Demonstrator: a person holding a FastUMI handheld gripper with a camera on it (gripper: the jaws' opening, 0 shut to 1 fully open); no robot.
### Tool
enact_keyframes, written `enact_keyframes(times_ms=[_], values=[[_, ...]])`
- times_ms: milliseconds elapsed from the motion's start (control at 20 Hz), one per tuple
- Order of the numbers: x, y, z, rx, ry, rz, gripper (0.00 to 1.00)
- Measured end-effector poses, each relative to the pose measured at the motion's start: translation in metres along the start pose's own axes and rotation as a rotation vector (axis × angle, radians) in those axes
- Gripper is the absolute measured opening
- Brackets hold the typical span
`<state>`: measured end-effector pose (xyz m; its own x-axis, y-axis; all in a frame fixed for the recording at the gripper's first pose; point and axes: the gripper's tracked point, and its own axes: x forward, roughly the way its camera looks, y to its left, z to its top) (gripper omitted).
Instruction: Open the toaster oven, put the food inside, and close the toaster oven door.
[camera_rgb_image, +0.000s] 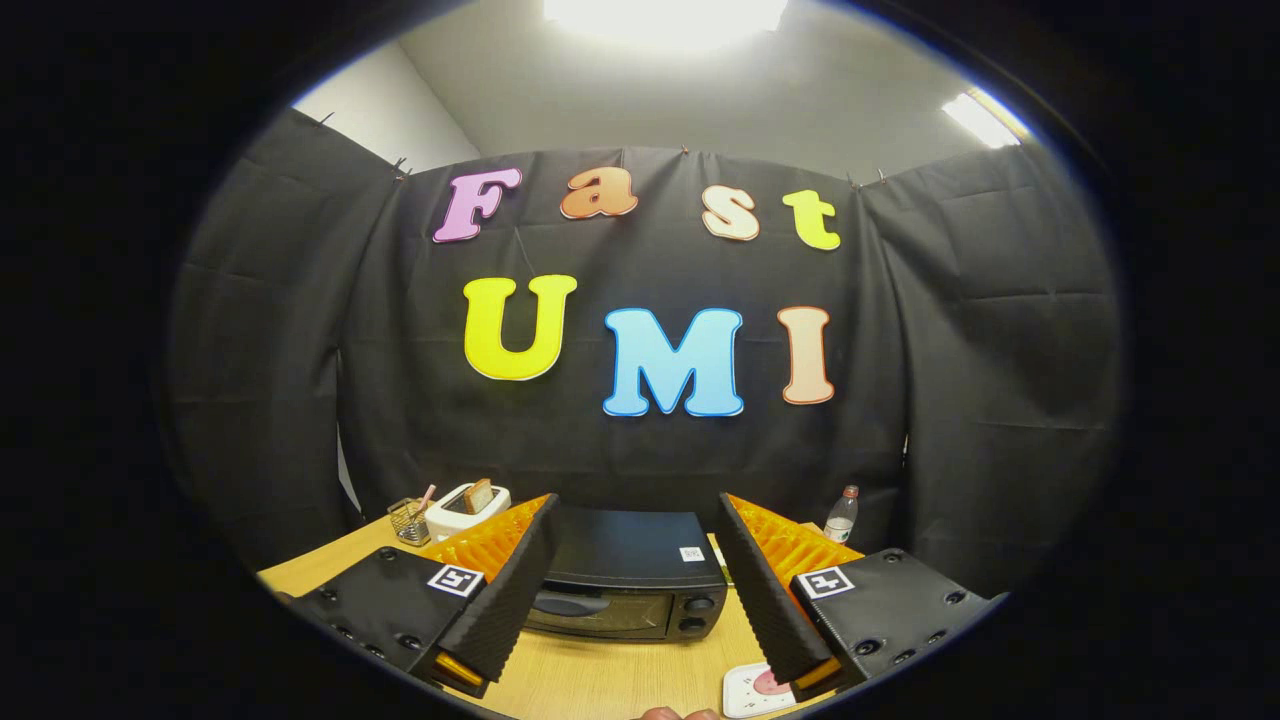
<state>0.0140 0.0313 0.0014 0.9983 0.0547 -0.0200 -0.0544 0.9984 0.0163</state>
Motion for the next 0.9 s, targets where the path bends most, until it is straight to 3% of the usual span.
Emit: enact_keyframes(times_ms=[450,900], values=[[0.029,0.013,-0.026,0.018,0.097,0.002,0.98],[0.076,0.041,-0.102,0.062,0.280,0.041,0.98]])
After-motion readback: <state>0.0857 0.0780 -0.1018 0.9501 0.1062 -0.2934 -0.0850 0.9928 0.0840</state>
